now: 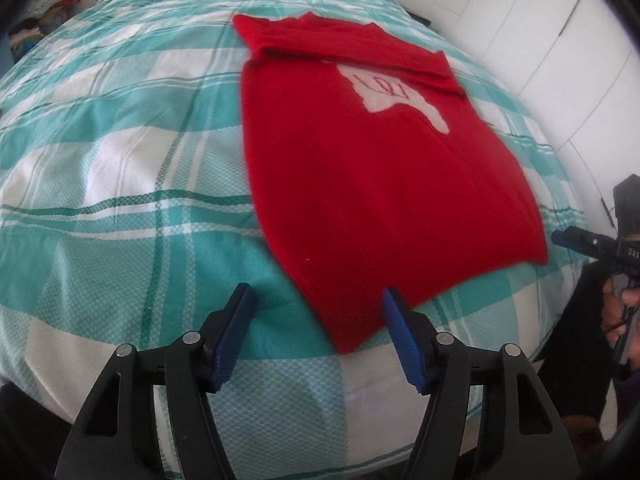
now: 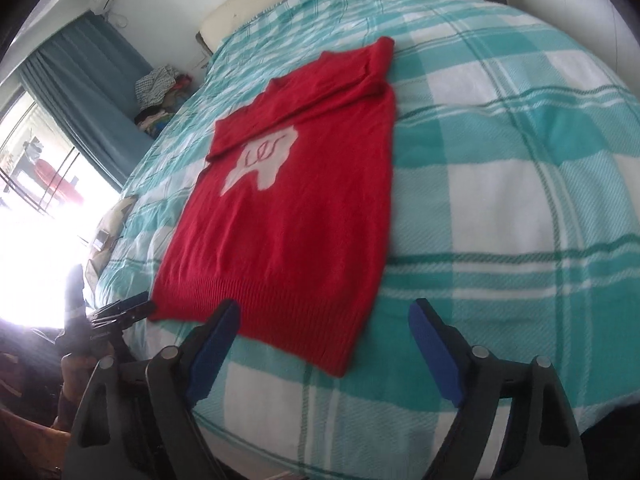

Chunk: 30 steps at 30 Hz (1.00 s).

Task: Fold small clothes
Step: 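Grasp the sweater hem with both grippers, then fold the hem up onto the collar with both grippers and release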

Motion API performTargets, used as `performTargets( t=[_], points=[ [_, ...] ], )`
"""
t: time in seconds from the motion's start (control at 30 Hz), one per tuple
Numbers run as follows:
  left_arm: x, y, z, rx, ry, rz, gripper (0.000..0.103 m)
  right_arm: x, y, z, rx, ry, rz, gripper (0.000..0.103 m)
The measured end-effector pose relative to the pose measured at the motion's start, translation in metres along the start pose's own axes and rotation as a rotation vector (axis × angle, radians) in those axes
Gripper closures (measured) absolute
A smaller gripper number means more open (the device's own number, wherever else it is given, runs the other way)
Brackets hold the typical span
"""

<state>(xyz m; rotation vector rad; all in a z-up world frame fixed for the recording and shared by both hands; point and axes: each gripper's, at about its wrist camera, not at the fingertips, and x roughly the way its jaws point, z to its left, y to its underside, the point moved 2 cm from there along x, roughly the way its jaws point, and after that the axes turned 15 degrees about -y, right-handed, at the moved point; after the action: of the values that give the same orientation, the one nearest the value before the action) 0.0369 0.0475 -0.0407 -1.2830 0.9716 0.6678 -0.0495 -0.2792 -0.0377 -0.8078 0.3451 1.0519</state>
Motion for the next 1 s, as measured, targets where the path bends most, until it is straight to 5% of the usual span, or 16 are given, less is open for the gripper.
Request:
performTargets(
  t=[0.07,0.13,0.17,0.23,0.27,0.4,0.53,0.77,1.0],
  points=[
    [0.005,-0.001,-0.002,0.0,-0.002,0.02,0.053,0.011,0.003,-0.006,0.007,0.025,0.027,0.037],
    [0.009,-0.001,-0.003,-0.015,0.022,0.048,0.079,0.023,0.008,-0.009,0.018,0.033,0.06,0.043],
    [0.011,0.0,-0.003,-0.03,0.044,0.067,0.098,0.028,0.008,-0.012,0.024,0.029,0.082,0.052],
    [0.012,0.002,0.0,-0.072,0.07,0.082,0.099,0.034,0.007,-0.011,0.007,0.031,0.099,0.073],
    [0.011,0.002,0.002,-0.088,0.08,0.083,0.1,0.034,0.007,-0.009,-0.003,0.033,0.101,0.097],
    [-0.005,-0.011,0.021,-0.179,0.134,0.057,0.101,0.015,-0.01,0.0,-0.014,0.034,0.031,0.098],
    [-0.018,-0.065,0.038,-0.222,0.156,-0.034,0.101,-0.002,-0.053,0.013,-0.036,-0.004,-0.066,0.098],
    [0.02,-0.208,0.047,-0.253,0.066,-0.165,0.1,0.025,-0.183,0.007,-0.064,-0.006,-0.231,0.098],
    [0.092,-0.311,0.053,-0.301,-0.004,-0.139,0.1,0.081,-0.306,-0.037,-0.019,0.055,-0.318,0.098]
  ],
)
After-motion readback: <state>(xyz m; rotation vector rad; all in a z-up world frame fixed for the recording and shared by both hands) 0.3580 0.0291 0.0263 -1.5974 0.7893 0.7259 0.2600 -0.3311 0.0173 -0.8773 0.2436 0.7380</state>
